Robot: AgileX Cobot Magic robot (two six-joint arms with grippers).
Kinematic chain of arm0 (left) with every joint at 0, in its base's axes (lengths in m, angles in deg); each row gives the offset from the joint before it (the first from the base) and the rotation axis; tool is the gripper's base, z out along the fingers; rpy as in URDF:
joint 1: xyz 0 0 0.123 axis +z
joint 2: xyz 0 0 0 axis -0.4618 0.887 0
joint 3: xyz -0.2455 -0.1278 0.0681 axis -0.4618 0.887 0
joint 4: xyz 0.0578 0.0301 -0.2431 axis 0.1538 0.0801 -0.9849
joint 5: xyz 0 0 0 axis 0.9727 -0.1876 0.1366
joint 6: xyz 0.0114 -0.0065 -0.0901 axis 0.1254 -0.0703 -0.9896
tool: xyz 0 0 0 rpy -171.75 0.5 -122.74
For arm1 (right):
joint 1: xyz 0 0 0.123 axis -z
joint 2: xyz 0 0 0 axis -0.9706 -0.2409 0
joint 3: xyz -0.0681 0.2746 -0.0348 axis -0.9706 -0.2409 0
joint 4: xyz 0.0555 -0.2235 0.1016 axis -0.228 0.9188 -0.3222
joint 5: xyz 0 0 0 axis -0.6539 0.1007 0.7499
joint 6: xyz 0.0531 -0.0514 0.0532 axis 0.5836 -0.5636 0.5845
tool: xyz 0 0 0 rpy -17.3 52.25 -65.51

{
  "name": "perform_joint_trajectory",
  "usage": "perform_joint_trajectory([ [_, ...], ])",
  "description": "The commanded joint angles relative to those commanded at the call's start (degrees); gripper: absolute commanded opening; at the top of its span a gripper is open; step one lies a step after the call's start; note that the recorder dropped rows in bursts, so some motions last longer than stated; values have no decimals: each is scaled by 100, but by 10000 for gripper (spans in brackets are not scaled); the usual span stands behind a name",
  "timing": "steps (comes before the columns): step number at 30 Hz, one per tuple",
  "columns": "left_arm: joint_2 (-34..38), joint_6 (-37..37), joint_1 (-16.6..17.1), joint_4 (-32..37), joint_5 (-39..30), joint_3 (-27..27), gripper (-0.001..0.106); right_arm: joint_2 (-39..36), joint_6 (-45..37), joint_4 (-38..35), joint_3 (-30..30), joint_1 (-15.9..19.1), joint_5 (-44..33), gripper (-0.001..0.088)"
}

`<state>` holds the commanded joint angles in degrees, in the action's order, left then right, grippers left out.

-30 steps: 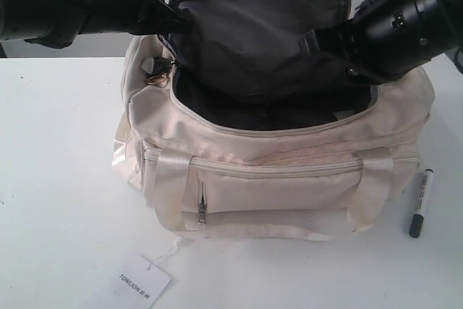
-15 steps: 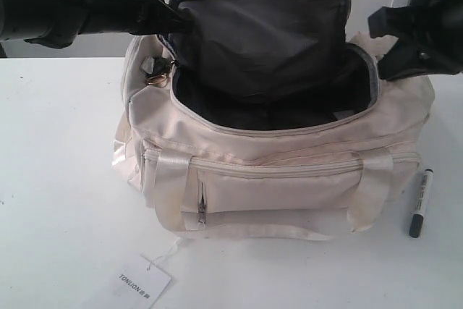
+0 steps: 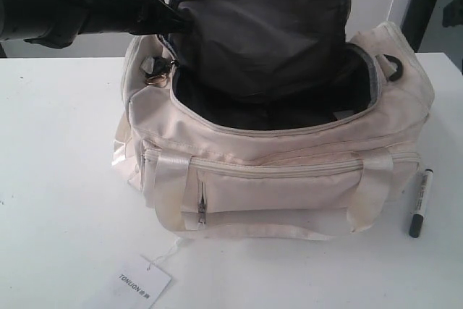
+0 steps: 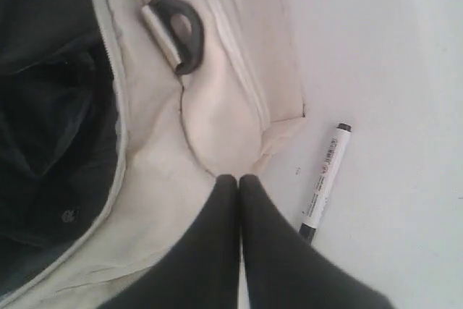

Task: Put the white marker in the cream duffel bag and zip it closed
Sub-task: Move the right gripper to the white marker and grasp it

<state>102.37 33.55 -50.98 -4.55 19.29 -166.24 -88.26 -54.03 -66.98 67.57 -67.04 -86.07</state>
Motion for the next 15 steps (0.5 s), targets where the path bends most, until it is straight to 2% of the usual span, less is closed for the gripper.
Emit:
perform_joint_trajectory([
  [15,0,0,0,0,12,0,0,-99,445,-271,-1347,628,952,0],
])
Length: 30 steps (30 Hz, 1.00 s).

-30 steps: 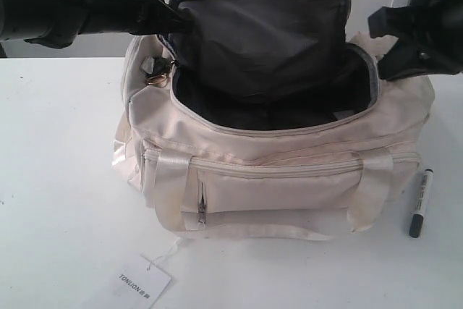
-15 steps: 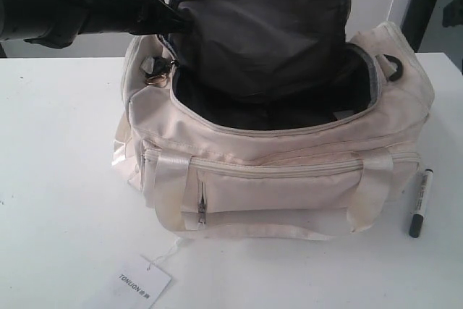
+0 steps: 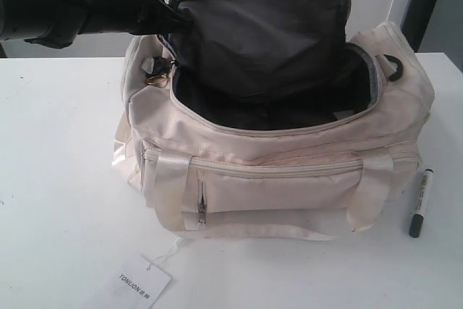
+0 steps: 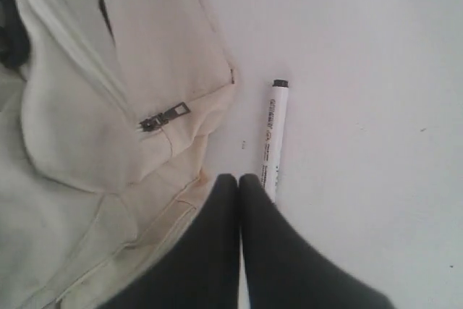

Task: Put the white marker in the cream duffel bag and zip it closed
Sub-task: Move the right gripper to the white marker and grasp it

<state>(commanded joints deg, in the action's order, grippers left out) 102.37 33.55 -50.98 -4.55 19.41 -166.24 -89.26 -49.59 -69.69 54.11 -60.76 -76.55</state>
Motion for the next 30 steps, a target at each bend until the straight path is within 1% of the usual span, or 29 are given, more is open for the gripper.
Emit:
perform_joint_trajectory([
  [3,0,0,0,0,14,0,0,-211,-250,-388,-151,113,56,0],
  [9,0,0,0,0,14,0,0,-771,-261,-428,-197,125,57,0],
  [12,0,0,0,0,14,0,0,-897,-370,-537,-419,125,232,0],
  [15,0,0,0,0,25,0,0,-1102,-374,-551,-698,125,572,0],
  [20,0,0,0,0,25,0,0,-1404,-780,-942,-722,125,635,0],
  [28,0,0,0,0,25,0,0,-1873,-781,-1154,-722,125,834,2],
  [30,0,0,0,0,25,0,0,-1967,-792,-1154,-722,125,873,20],
])
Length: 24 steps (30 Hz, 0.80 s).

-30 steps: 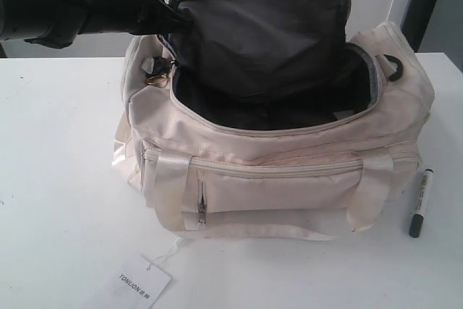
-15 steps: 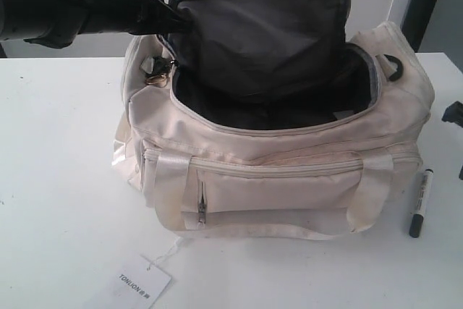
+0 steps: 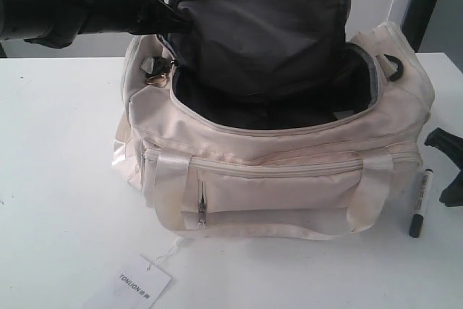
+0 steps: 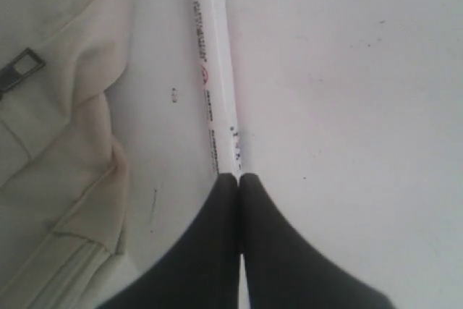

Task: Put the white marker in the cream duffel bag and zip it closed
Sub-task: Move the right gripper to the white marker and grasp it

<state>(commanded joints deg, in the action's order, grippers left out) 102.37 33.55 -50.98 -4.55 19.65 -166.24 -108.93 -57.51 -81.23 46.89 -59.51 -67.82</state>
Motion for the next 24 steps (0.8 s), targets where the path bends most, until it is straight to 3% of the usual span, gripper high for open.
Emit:
perform_joint_trajectory([
  [9,0,0,0,0,0,0,0,-314,-635,-666,0,0,75,219],
  [24,0,0,0,0,0,0,0,-608,-785,-862,12,-10,107,262],
])
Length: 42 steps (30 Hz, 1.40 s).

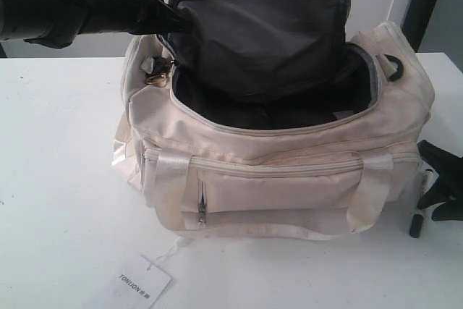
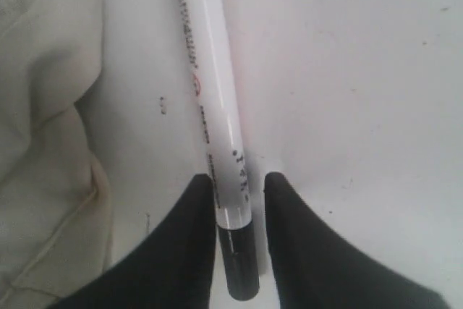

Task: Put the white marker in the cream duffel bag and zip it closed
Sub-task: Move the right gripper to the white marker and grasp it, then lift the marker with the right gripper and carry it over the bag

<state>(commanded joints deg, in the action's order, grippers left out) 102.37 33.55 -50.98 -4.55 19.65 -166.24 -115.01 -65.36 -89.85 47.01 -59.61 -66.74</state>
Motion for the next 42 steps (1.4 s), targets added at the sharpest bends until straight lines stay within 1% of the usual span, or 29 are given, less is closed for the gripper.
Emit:
perform_joint_trajectory([
  [4,0,0,0,0,0,0,0,0,-86,0,0,0,23,379],
  [6,0,0,0,0,0,0,0,0,-86,0,0,-11,23,409],
  [15,0,0,0,0,10,0,0,-191,-151,37,0,-331,207,411],
  [18,0,0,0,0,10,0,0,-272,-151,53,0,-329,222,411],
  [21,0,0,0,0,10,0,0,-280,84,369,0,-329,231,407],
  [22,0,0,0,0,10,0,0,-285,450,781,0,-329,259,370],
  [23,0,0,0,0,10,0,0,-285,609,954,0,-329,289,346],
  [24,0,0,0,0,10,0,0,-285,988,1363,0,-329,329,281],
  [25,0,0,0,0,10,0,0,-285,1141,1540,0,-329,329,250],
  [26,0,0,0,0,10,0,0,-285,1272,1747,-11,-329,329,188],
  [27,0,0,0,0,10,0,0,-285,1285,1759,-11,-329,319,146],
  [28,0,0,0,0,10,0,0,-285,1285,1759,-11,-329,319,61],
  [30,0,0,0,0,10,0,0,-285,1285,1782,-11,-329,309,0],
  [34,0,0,0,0,10,0,0,-231,1274,1782,-11,-329,309,0],
  [42,0,0,0,0,10,0,0,480,1365,1782,-11,-329,269,0],
])
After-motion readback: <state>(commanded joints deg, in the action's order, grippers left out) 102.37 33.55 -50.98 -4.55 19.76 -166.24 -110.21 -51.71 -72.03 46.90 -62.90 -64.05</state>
